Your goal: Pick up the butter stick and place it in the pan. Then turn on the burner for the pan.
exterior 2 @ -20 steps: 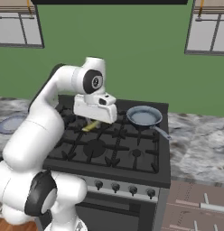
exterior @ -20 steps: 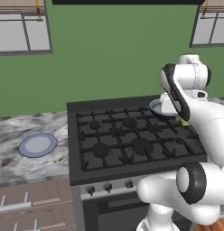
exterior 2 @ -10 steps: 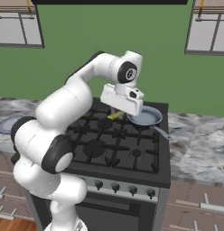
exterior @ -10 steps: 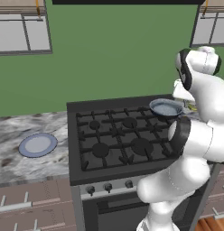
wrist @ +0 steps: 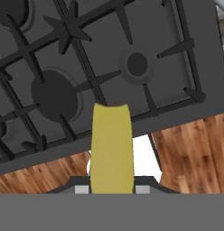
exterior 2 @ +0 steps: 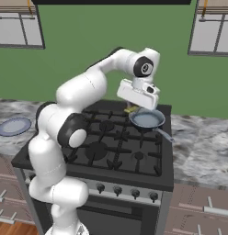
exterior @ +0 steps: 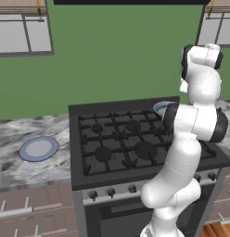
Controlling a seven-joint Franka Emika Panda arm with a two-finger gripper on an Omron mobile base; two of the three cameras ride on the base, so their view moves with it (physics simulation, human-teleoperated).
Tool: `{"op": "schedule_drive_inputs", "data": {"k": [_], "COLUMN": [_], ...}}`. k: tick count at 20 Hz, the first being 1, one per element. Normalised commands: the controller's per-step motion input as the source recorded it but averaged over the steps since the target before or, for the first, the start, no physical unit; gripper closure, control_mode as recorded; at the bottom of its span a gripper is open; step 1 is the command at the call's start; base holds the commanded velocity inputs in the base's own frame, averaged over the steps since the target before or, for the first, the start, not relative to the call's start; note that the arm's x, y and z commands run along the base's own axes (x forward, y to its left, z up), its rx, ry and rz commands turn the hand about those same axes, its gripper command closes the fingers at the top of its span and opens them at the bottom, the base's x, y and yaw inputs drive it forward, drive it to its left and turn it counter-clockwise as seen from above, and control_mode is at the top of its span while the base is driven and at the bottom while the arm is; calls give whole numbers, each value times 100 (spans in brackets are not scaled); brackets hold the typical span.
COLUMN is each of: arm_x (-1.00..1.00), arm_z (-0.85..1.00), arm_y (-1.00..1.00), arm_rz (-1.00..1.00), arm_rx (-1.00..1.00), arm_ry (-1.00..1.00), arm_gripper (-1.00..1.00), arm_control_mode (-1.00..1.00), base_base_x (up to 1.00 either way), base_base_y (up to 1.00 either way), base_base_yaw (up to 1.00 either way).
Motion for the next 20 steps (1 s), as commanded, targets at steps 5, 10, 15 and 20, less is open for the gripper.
{"op": "schedule_drive_inputs", "data": {"k": [5, 10, 15, 20], "arm_x": [53, 32, 0, -11], "arm_z": [-19, -31, -57, -29], "arm_y": [-12, -3, 2, 17], "arm_rz": [0, 0, 0, 0], "arm_rx": [0, 0, -16, -26], "arm_ry": [-7, -10, -31, -38], "arm_gripper": [100, 100, 100, 100], "arm_control_mode": [-100, -100, -100, -100], "base_base_x": [0, 0, 0, 0], "base_base_y": [0, 0, 0, 0], "base_base_yaw": [0, 0, 0, 0]}}
